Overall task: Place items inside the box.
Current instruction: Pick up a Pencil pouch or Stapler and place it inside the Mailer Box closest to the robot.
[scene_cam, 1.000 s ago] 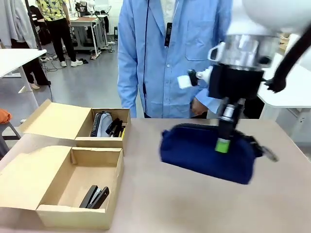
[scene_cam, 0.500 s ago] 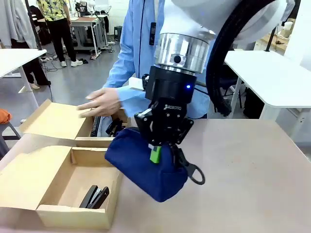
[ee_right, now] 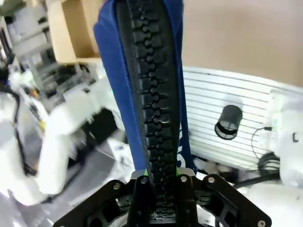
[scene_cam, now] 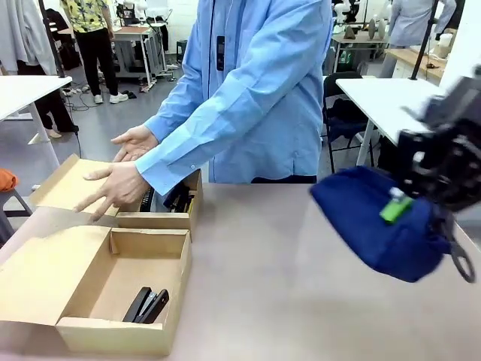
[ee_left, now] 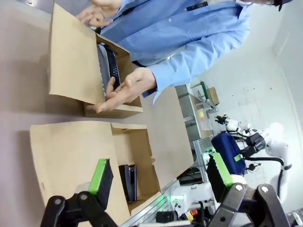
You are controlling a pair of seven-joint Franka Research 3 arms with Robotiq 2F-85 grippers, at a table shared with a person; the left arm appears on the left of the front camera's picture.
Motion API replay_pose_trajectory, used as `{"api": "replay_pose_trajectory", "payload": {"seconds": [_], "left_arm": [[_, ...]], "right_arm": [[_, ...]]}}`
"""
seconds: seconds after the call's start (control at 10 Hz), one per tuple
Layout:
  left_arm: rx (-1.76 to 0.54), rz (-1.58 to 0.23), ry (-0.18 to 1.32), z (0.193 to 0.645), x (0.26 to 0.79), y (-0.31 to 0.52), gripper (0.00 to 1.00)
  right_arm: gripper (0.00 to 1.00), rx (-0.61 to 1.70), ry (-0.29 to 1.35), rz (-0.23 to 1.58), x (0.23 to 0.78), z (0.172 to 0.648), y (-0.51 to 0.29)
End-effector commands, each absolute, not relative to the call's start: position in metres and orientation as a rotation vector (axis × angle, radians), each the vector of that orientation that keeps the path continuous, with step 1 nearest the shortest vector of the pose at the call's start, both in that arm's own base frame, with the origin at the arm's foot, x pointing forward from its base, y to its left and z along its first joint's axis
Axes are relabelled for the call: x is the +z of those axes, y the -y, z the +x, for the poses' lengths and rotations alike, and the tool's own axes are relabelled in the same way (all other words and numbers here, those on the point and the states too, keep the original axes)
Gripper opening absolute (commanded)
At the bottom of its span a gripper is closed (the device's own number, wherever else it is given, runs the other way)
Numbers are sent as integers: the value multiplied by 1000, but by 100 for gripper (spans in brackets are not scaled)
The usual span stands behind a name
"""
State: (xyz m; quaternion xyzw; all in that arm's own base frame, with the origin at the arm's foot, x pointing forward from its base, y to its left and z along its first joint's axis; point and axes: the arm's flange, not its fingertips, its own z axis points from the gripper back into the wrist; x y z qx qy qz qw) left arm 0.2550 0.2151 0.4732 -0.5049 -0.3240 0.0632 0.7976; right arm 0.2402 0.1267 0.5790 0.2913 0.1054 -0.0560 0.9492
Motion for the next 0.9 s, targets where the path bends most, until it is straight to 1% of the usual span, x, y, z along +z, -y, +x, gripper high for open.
{"api": "replay_pose_trajectory", "payload": {"seconds": [0.0, 0.1, 0.2, 0.3, 0.7, 0.8], "left_arm": [[120, -1096, 717, 255, 474, -213, 100], [120, -1096, 717, 255, 474, -213, 100], [120, -1096, 717, 255, 474, -213, 100], [120, -1096, 717, 255, 474, -213, 100], [120, -1096, 717, 255, 474, -213, 100], [120, -1096, 717, 255, 474, -213, 100]], "right_arm": [[8, -318, -183, 691, 562, 223, -109], [8, -371, -173, 711, 555, 223, -103], [8, -338, -177, 668, 553, 225, -107], [8, -299, -183, 651, 559, 227, -91], [8, -326, -182, 642, 553, 225, -91], [8, -253, -175, 614, 556, 226, -105]]}}
